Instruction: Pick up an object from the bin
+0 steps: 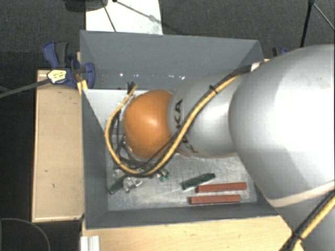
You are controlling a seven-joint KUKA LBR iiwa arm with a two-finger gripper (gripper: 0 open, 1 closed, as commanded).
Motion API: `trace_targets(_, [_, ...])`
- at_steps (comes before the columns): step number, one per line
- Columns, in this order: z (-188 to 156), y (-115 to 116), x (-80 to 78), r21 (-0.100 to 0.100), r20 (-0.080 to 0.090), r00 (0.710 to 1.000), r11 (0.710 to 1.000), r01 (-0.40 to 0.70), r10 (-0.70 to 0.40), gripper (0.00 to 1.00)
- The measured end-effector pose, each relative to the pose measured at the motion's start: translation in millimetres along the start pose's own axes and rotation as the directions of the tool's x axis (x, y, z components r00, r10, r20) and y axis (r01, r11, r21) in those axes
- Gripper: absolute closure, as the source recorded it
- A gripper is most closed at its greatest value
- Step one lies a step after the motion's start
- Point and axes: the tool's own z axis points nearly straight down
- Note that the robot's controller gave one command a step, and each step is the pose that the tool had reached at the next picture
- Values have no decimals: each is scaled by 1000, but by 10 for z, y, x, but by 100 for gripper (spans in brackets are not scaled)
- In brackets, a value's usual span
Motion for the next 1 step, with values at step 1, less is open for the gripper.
trace_targets(1, [-1845, 77, -56, 3, 8, 999, 999, 40, -40, 100])
